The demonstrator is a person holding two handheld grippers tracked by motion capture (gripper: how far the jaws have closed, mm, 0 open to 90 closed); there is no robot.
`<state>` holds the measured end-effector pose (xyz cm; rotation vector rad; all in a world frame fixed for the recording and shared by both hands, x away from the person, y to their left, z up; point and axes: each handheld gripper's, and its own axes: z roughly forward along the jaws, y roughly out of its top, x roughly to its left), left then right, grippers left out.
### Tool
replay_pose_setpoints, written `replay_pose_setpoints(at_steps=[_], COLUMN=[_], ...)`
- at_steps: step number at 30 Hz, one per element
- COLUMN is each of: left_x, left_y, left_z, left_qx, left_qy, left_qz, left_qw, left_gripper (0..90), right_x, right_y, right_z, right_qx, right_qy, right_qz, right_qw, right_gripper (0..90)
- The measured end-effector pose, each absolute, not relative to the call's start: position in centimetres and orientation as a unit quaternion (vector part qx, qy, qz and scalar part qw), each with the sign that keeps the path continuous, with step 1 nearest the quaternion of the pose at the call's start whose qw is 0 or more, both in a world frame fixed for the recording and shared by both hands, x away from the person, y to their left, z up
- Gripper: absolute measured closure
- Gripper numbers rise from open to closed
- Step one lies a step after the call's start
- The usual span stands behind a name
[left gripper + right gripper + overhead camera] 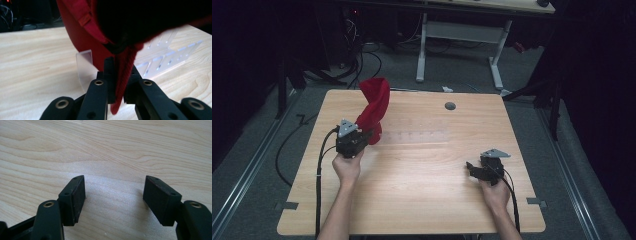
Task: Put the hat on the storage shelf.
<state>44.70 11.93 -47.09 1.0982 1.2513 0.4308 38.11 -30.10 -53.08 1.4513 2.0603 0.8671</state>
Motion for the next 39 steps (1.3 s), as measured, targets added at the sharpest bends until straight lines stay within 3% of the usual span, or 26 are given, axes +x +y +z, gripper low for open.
replay_pose_setpoints(at_steps=[12, 19, 25, 39], left_x=[43.9, 43.4, 42.9, 40.8], left_y=[12.5, 12.2, 12.1, 13.0], left_z=[-47.9, -47.7, -47.4, -46.9], left_qx=[0.503, 0.511, 0.517, 0.51], left_qy=[0.562, 0.557, 0.554, 0.556], left_qz=[0.182, 0.191, 0.196, 0.211], left_qw=[0.632, 0.626, 0.622, 0.621], left_gripper=[69.8, 51.7, 46.2, 44.2], right_x=[38.1, 38.1, 38.1, 38.1], right_y=[-30.1, -30.1, -30.1, -30.1], right_z=[-53.1, -53.1, -53.1, -53.1], right_qx=[0.529, 0.529, 0.53, 0.529], right_qy=[0.751, 0.751, 0.751, 0.751], right_qz=[0.316, 0.316, 0.316, 0.316], right_qw=[0.236, 0.236, 0.236, 0.236], right_gripper=[34.5, 34.5, 34.5, 34.4])
